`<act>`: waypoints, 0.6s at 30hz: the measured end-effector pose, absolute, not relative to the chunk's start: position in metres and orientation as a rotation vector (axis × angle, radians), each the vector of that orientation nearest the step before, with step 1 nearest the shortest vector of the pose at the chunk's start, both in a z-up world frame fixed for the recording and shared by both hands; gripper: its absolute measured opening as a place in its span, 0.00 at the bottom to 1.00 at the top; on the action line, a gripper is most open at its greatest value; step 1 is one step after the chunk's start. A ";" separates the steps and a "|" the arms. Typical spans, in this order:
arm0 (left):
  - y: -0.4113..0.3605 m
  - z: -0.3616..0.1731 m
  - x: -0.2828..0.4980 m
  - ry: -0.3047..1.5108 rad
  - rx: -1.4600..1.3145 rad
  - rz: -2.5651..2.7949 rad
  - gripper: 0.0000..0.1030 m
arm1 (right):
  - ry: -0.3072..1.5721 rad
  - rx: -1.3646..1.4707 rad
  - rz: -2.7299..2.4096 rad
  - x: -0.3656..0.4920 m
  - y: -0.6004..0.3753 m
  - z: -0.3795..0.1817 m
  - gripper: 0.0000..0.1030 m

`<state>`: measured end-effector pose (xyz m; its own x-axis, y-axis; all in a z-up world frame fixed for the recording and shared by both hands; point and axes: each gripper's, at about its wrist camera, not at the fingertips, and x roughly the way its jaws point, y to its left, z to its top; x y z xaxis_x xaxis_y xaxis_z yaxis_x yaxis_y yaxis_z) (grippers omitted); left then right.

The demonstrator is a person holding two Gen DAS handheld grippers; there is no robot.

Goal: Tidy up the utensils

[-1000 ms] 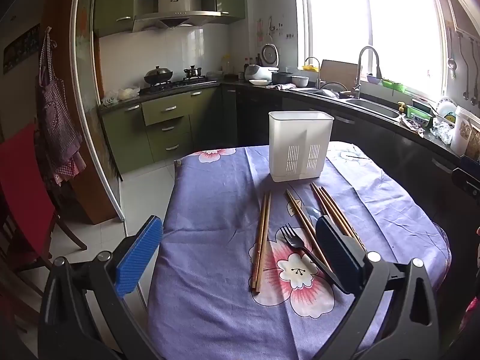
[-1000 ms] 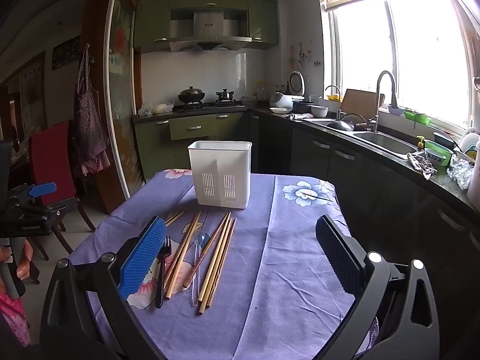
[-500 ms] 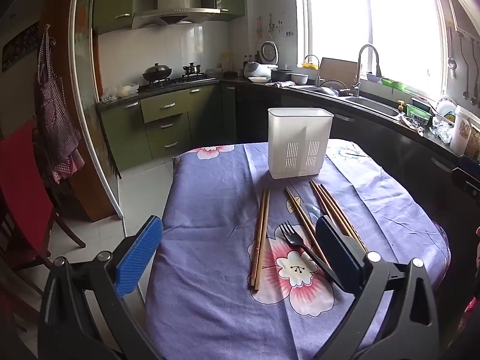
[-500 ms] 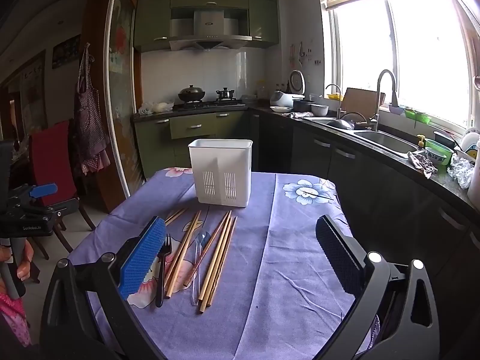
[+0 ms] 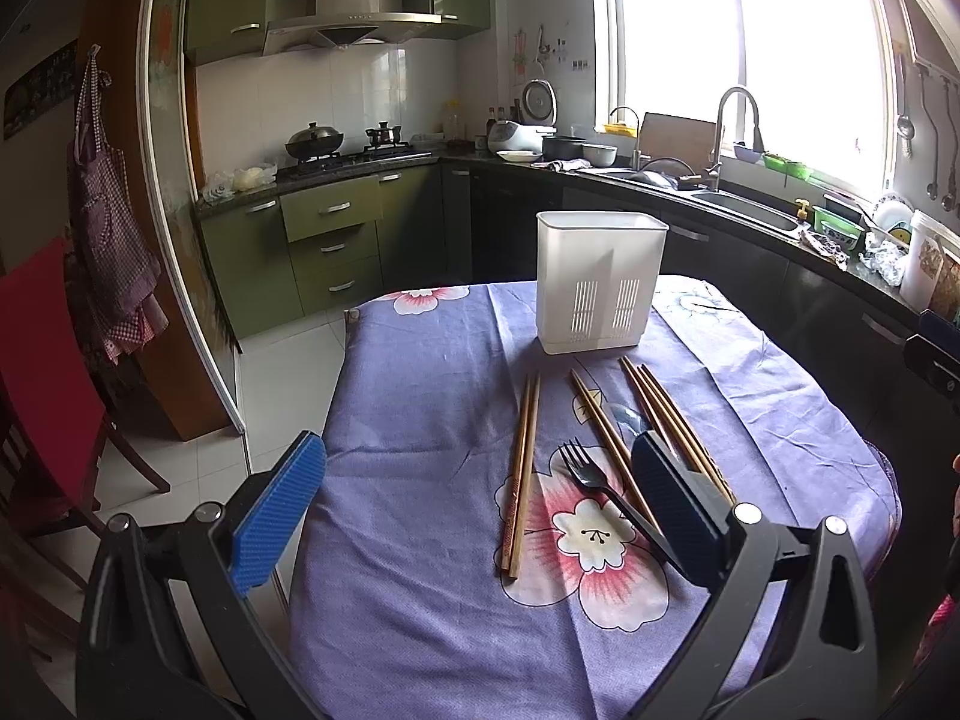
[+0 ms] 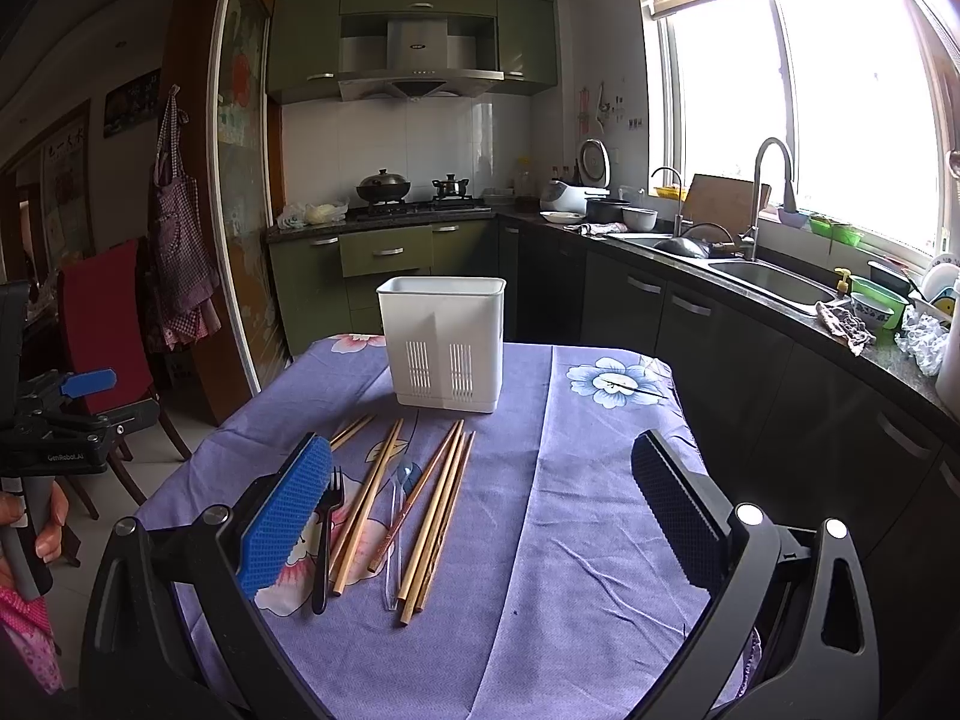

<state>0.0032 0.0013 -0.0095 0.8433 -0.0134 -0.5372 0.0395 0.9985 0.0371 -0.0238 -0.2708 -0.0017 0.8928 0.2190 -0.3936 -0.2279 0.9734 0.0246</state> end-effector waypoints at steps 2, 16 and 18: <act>0.001 -0.010 0.003 0.567 0.047 -0.028 0.95 | 0.406 -0.022 0.233 -0.024 -0.271 -0.002 0.96; 0.000 -0.016 0.004 0.580 0.050 -0.026 0.95 | 0.408 -0.022 0.233 -0.023 -0.270 -0.003 0.96; -0.001 -0.016 0.004 0.586 0.051 -0.026 0.95 | 0.409 -0.023 0.235 -0.023 -0.270 -0.003 0.96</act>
<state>0.0042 -0.0014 -0.0165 0.8331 -0.0100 -0.5531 0.0393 0.9984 0.0411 -0.0232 -0.2699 -0.0030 0.8910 0.2217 -0.3962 -0.2309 0.9727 0.0250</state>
